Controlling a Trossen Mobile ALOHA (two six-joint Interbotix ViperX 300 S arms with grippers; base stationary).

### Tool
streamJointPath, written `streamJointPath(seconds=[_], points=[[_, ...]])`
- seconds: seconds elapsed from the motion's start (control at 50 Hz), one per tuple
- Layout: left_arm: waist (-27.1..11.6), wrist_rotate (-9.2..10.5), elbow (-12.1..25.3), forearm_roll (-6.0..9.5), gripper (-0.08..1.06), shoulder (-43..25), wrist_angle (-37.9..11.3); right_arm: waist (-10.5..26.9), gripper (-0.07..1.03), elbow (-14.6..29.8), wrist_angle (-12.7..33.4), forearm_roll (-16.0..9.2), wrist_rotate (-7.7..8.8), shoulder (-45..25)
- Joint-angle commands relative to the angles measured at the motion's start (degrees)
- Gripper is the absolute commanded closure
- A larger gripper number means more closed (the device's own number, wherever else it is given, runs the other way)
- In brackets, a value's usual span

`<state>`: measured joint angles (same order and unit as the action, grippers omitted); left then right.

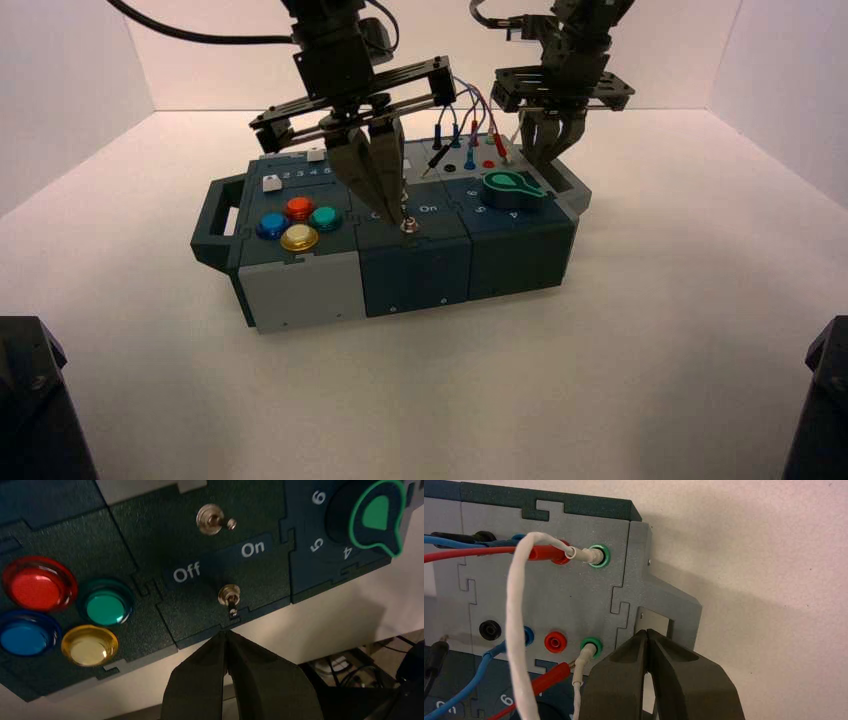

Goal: Flip the bottom switch on with the left gripper.

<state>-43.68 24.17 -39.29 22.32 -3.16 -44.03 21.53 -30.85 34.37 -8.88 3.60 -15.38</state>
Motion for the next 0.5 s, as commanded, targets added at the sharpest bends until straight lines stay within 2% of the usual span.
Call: streamJointPath(seconds=[0.02,0.1,0.14,0.24,0.5], points=[[-0.18,1.67,2.2,-2.72,1.01,0.7,-0.53,0.88,0.98,-0.7,0.09,0.26,0.62,-3.34],[-0.18,3.43,3.16,-5.45,1.01,0.7,-1.67,0.88,0.99,-0.7,0.09,0.26,0.53,-3.34],[-0.18,4.48,3.78,-7.56,1.01,0.7,-2.72,0.88,0.98,-0.7,0.09,0.26,0.62,-3.43],[-0.18,5.98,4.92,-10.28,1.01,0.7,-4.04,0.88,0.98,-0.7,0.09,0.26,0.53,-3.52],[-0.18,6.24,6.5,-10.81,1.01,-0.62,-4.31,0.88,0.98,-0.62,0.09,0.26,0.62,-3.78]])
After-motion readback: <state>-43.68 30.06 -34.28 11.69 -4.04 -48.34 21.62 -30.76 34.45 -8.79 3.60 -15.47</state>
